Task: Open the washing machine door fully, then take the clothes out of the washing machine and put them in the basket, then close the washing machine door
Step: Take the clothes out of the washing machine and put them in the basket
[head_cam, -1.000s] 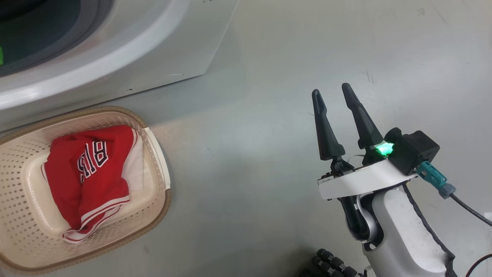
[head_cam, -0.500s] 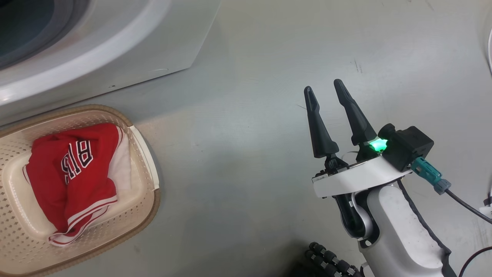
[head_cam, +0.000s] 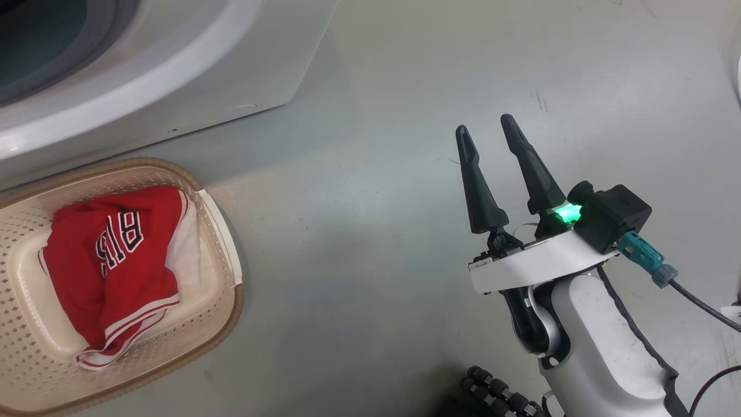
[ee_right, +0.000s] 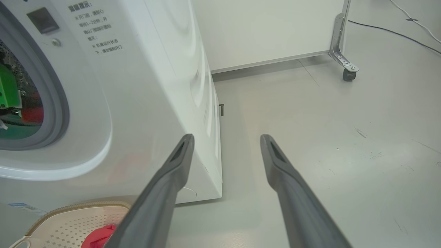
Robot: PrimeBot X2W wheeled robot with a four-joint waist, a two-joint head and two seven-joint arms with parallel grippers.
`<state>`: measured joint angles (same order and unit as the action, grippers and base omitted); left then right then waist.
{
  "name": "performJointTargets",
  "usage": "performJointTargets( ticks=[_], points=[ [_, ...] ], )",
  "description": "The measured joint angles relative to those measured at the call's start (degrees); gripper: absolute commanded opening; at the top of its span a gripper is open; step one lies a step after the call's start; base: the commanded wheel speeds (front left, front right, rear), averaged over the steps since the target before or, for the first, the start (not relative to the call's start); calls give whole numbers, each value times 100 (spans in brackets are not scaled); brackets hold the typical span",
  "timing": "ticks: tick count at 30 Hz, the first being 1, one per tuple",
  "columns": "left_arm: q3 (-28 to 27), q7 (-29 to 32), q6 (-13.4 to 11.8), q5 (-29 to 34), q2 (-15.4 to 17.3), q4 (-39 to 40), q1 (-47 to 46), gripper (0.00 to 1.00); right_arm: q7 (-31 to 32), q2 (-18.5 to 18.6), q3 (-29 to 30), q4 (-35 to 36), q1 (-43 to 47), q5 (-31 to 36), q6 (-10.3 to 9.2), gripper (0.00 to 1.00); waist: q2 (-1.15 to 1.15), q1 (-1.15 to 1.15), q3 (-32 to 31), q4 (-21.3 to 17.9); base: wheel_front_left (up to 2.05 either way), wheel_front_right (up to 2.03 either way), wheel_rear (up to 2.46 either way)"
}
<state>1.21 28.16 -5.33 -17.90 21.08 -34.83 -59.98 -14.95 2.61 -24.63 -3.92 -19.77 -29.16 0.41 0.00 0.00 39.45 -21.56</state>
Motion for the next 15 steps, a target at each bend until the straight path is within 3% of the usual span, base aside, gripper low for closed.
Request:
performJointTargets(
  ticks=[6, 15],
  points=[
    [-12, -90, 0, -12, -97, -104, -23, 0, 0, 1, 42, -33, -5, 45, -8, 100, 0, 0, -34, 44, 0, 0, 0],
    [-102, -756, -1, -75, -368, -99, 1, 0, 0, 1, 96, -165, -6, 252, -8, 100, 0, 0, -154, 225, 0, 0, 0]
  ],
)
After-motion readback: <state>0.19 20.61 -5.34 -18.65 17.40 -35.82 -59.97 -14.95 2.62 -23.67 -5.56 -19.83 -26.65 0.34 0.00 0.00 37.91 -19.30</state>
